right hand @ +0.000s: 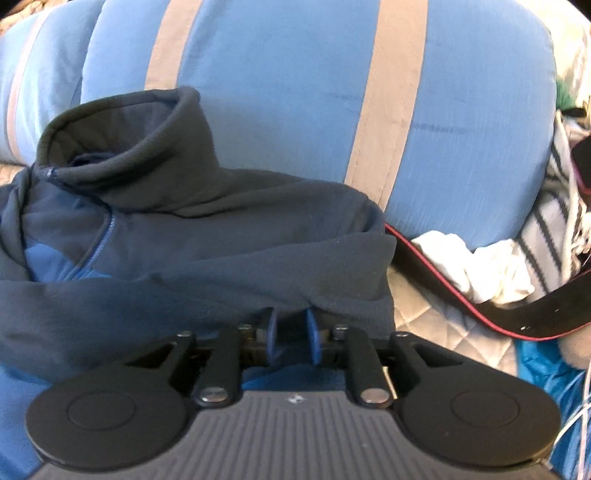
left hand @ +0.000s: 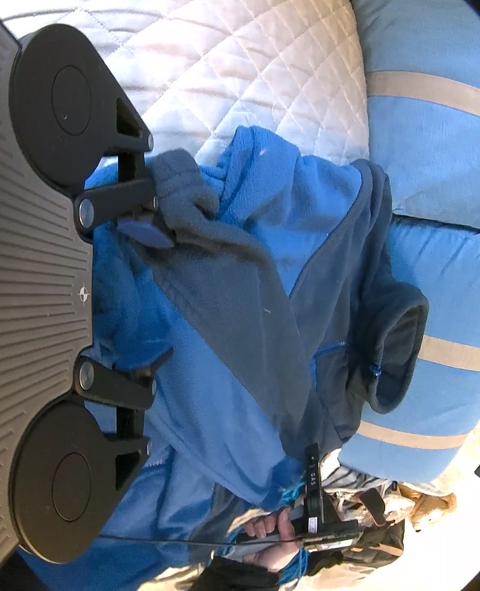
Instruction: Fold clothes
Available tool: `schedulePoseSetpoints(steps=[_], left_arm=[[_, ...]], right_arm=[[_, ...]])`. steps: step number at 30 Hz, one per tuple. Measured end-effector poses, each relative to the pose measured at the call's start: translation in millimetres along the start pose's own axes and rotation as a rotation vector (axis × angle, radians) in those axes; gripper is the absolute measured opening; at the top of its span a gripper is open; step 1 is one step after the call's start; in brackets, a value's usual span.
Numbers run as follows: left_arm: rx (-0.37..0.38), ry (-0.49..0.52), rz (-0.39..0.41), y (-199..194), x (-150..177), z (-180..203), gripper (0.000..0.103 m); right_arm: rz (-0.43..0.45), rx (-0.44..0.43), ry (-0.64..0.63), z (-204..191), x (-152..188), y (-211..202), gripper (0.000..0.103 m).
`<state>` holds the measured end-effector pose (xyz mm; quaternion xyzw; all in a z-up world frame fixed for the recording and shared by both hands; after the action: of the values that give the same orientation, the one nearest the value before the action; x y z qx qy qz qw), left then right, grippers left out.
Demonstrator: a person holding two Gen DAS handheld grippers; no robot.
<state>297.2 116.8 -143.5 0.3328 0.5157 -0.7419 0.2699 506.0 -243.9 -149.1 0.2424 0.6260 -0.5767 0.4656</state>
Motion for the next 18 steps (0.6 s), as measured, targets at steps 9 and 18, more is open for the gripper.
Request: schedulePoseSetpoints(steps=[9, 18], left_arm=[[-0.173, 0.021, 0.048, -61.5, -41.8, 20.6, 0.095], [-0.169, 0.043, 0.128, -142.2, -86.1, 73.3, 0.096]], right_arm=[[0.052, -0.097, 0.073, -7.8, -29.1, -91.6, 0.103], [0.122, -0.214, 0.031, -35.6, -61.2, -198.1, 0.103]])
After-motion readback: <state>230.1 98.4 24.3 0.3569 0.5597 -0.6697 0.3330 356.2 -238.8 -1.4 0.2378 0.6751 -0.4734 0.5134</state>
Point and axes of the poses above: each gripper's, at about its wrist camera, not at the fingertips, and y roughly the way its jaws point, z to its right, x to its underside, the point moved 8 cm from there along y, roughly the way its jaws point, and after that the axes turned 14 degrees about z, right-handed, at the moved point
